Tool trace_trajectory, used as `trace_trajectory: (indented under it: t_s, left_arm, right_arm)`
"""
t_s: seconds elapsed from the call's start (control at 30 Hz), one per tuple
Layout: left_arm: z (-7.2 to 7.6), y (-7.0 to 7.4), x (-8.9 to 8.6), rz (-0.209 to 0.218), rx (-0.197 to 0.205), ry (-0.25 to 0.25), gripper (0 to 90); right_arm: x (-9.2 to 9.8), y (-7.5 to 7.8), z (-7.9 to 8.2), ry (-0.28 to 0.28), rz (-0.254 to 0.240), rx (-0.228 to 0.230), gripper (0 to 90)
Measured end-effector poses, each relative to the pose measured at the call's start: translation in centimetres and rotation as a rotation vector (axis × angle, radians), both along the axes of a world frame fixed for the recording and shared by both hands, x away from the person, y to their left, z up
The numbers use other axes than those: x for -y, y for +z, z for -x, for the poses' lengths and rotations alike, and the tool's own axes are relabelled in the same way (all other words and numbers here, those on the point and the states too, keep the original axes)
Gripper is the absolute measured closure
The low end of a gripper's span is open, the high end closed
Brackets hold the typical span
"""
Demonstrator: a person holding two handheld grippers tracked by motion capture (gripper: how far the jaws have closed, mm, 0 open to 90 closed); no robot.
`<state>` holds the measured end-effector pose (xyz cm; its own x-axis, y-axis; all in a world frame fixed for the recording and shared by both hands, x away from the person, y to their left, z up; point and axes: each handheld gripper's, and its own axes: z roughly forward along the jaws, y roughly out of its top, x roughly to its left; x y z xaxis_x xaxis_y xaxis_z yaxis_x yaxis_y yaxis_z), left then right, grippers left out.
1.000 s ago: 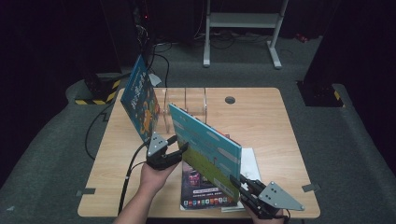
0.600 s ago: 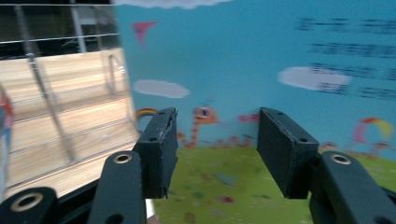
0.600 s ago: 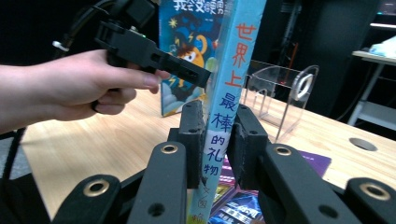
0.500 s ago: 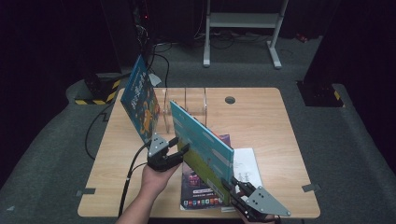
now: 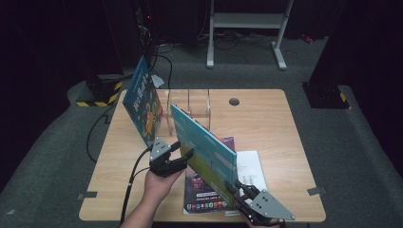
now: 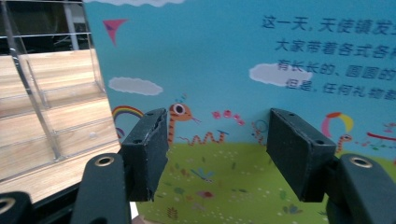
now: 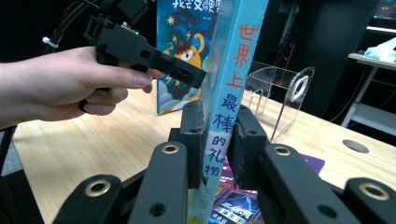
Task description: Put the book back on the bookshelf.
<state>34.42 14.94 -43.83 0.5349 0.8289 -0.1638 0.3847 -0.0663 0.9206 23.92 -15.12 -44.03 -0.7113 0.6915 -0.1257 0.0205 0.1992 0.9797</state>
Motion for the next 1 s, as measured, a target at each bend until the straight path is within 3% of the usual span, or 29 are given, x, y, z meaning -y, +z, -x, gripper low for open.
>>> trace_trajectory:
  t_s: [0.37,0.5,0.63,0.77,1.0]
  left_arm:
    - [-0.2,0.6,0.7,0.002,0.017,-0.025,36.5]
    - [0.2,0.8,0.8,0.005,0.007,-0.036,32.8]
    - [1.4,1.5,1.6,0.007,0.003,-0.076,24.5]
    - [3.2,2.5,2.9,-0.015,0.040,-0.094,18.5]
    - [6.4,5.0,4.8,0.048,0.089,-0.182,16.0]
  right_arm:
    - [0.5,0.4,-0.8,-0.013,-0.013,-0.007,77.6]
    - [0.6,0.4,-0.6,-0.012,-0.010,0.014,77.7]
    - [0.6,0.0,-0.3,-0.005,-0.012,0.027,78.1]
    - [0.3,-0.1,0.0,0.000,0.002,0.047,78.4]
    - [0.2,-0.3,0.2,-0.024,-0.020,0.049,78.0]
